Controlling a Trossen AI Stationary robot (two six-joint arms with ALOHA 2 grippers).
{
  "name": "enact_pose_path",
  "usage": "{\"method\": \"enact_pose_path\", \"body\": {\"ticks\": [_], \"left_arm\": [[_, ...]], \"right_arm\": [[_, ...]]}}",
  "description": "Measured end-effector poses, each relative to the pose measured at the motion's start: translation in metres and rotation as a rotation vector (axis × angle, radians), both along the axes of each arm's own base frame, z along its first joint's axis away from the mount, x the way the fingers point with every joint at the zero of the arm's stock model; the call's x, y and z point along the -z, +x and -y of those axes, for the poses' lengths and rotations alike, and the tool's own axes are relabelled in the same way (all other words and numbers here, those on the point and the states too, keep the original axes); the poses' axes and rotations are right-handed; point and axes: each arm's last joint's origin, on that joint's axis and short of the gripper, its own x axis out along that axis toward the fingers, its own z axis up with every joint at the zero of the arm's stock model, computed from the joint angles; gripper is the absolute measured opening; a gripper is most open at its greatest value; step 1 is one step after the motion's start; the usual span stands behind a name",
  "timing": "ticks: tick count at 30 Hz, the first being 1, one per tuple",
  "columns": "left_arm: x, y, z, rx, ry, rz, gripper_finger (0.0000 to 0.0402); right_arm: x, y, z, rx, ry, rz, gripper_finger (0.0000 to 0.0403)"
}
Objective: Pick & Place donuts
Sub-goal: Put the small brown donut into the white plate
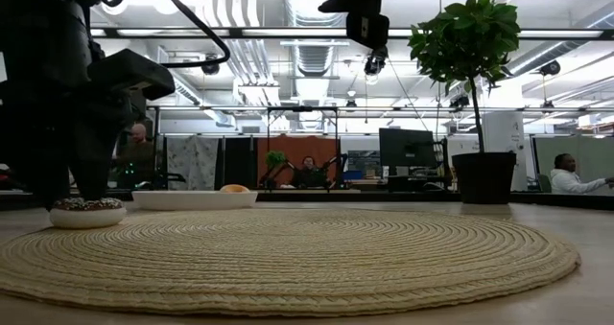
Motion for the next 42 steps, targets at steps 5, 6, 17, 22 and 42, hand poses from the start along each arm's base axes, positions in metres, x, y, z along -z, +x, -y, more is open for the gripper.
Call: {"method": "enact_pose_path", "body": {"ticks": [5, 6, 17, 22, 42], "left_arm": [[0.0001, 0.0001, -0.0004, -0.002, 0.0, 0.0, 0.0131], [0.0001, 0.0001, -0.0004, -0.002, 0.0, -0.001, 0.0131], [0.0067, -0.002, -0.0013, 0.0, -0.03, 0.003, 0.0131], [0.0065, -0.0012, -0.0013, -0.001, -0.035, 0.009, 0.0131], [0.0042, -0.0009, -0.0011, 0.001, -0.04, 0.018, 0.0066]], "right_arm": [[0.0, 0.0, 0.0001, 0.002, -0.001, 0.0, 0.0088], [0.0, 0.0, 0.0001, 0.002, -0.001, -0.001, 0.0087], [0.0001, 0.0, 0.0001, 0.002, -0.001, -0.001, 0.0073], [0.0001, 0.0, 0.0001, 0.002, -0.001, -0.001, 0.0077], [0.0001, 0.0, 0.0001, -0.004, -0.01, 0.003, 0.0074]]}}
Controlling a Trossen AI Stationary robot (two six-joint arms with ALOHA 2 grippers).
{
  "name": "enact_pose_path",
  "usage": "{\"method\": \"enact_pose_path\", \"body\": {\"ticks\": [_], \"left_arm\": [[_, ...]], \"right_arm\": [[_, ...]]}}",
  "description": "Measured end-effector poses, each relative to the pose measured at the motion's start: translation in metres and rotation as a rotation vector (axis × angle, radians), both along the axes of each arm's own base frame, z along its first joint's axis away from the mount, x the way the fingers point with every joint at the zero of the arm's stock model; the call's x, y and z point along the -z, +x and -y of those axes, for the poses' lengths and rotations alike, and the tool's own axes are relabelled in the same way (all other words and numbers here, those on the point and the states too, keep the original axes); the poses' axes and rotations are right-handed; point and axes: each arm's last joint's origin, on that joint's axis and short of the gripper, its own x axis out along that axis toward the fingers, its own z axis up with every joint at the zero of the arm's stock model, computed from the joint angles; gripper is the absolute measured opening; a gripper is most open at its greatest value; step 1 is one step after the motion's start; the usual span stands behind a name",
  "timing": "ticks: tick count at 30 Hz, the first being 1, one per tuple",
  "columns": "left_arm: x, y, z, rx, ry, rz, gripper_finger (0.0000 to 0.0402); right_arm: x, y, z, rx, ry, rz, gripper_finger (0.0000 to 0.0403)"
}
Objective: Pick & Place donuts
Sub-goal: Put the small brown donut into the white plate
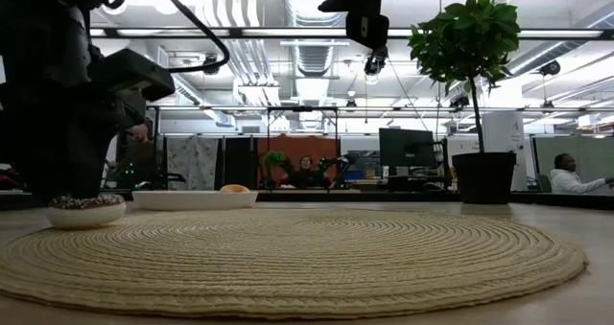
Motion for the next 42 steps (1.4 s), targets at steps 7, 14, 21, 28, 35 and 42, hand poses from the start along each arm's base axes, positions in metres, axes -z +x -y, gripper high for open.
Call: {"method": "enact_pose_path", "body": {"ticks": [7, 14, 21, 28, 35, 42], "left_arm": [[-0.015, -0.001, -0.001, -0.002, -0.031, 0.06, 0.0066], [-0.036, -0.007, -0.013, -0.051, -0.004, 0.142, 0.0066], [-0.048, -0.018, -0.039, -0.093, 0.071, 0.122, 0.0066], [-0.056, -0.017, -0.072, -0.088, 0.144, 0.137, 0.0066], [-0.055, -0.019, -0.113, -0.122, 0.23, 0.071, 0.0066], [-0.054, -0.021, -0.148, -0.142, 0.268, 0.041, 0.0066]], "right_arm": [[0.0, 0.0, 0.0, -0.002, -0.002, 0.001, 0.0079], [0.0, 0.0, 0.0, -0.004, -0.006, 0.003, 0.007], [-0.001, 0.001, 0.0, -0.007, -0.009, 0.014, 0.0073], [-0.002, 0.002, 0.0, -0.006, -0.01, 0.033, 0.0082], [-0.003, 0.003, 0.0, -0.007, -0.011, 0.048, 0.0073], [-0.004, 0.003, 0.0, -0.007, -0.011, 0.057, 0.007]]}}
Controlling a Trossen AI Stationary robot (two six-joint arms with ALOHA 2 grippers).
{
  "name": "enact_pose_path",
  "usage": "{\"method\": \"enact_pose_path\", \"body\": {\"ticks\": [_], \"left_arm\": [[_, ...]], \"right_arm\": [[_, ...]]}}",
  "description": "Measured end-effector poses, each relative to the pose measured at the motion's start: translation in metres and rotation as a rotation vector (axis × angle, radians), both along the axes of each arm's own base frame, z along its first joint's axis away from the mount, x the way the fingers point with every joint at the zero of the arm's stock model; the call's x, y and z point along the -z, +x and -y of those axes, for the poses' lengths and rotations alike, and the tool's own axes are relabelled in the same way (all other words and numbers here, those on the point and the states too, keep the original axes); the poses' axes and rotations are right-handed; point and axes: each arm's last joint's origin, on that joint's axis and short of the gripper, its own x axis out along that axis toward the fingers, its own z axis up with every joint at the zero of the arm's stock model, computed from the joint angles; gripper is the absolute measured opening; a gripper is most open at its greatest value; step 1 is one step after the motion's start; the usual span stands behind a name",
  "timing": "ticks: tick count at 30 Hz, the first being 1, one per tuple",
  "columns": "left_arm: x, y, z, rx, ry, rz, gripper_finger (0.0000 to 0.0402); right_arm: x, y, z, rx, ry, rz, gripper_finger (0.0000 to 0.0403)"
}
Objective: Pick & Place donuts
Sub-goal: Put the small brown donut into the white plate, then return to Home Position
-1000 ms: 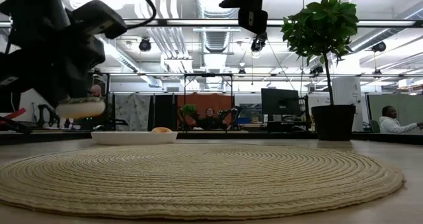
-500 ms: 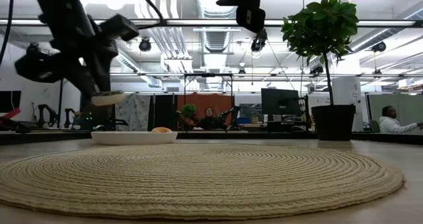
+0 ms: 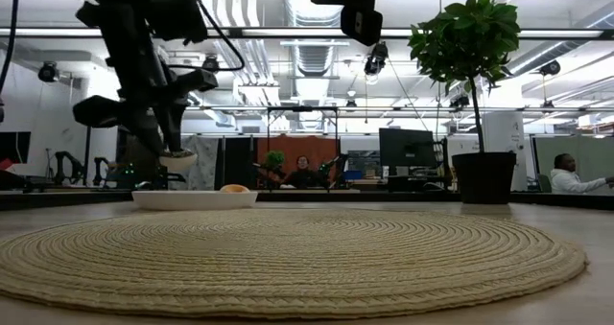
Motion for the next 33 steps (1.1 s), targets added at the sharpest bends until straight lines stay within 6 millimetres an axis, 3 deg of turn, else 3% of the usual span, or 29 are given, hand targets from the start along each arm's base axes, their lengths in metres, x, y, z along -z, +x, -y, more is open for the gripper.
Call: {"method": "enact_pose_path", "body": {"ticks": [11, 23, 33], "left_arm": [[0.011, -0.001, -0.027, 0.008, 0.021, -0.08, 0.0066], [0.028, 0.006, -0.033, 0.09, 0.02, -0.171, 0.0068], [0.031, 0.007, -0.035, 0.104, 0.022, -0.187, 0.0123]], "right_arm": [[0.0, 0.0, 0.0, -0.001, -0.004, 0.003, 0.0081], [-0.001, 0.001, 0.0, 0.0, -0.006, 0.014, 0.007], [-0.003, 0.002, 0.0, 0.0, -0.007, 0.038, 0.0084]]}}
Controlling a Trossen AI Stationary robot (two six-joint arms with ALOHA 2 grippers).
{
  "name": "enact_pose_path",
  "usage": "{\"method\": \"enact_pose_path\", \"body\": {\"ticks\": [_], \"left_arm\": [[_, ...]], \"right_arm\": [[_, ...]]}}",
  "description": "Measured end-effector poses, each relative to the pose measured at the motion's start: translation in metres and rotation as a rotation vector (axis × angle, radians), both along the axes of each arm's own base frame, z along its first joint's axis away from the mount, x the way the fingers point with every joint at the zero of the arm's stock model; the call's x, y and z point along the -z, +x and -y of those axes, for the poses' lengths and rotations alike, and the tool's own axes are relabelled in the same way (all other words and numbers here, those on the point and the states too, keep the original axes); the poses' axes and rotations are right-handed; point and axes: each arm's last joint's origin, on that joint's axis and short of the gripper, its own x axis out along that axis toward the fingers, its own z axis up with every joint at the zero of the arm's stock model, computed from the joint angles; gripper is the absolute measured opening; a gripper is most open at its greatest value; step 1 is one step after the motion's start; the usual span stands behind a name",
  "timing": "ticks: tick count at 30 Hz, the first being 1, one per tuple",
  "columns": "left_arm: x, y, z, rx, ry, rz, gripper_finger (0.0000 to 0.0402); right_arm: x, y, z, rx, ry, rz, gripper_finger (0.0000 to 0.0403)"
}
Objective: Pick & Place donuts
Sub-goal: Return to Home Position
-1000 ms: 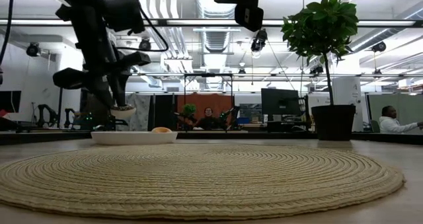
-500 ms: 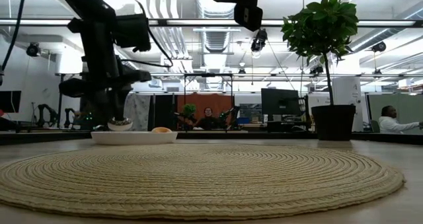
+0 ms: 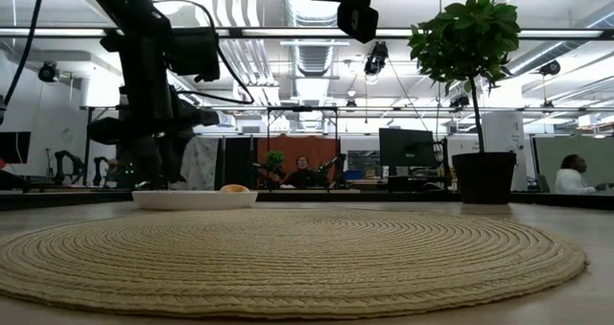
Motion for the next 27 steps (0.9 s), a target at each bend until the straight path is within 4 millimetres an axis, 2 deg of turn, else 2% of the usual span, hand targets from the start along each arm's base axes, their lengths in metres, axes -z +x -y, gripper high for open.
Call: {"method": "enact_pose_path", "body": {"ticks": [6, 11, 19, 23, 27], "left_arm": [[0.0, 0.0, 0.0, 0.016, 0.006, -0.003, 0.0139], [-0.008, 0.003, -0.001, 0.031, 0.019, 0.025, 0.014], [-0.041, 0.016, 0.004, 0.136, 0.03, 0.144, 0.0139], [-0.054, 0.023, 0.008, 0.201, 0.061, 0.181, 0.0117], [-0.059, 0.029, 0.013, 0.242, 0.084, 0.236, 0.0071]], "right_arm": [[-0.001, 0.0, 0.0, 0.0, 0.0, 0.007, 0.0084], [-0.001, 0.001, 0.001, 0.009, -0.006, 0.015, 0.0076], [-0.001, 0.001, 0.001, 0.015, -0.009, 0.013, 0.0068], [-0.001, 0.001, 0.001, 0.014, -0.011, 0.013, 0.0068], [0.0, 0.0, 0.001, 0.005, -0.024, 0.013, 0.0068]]}}
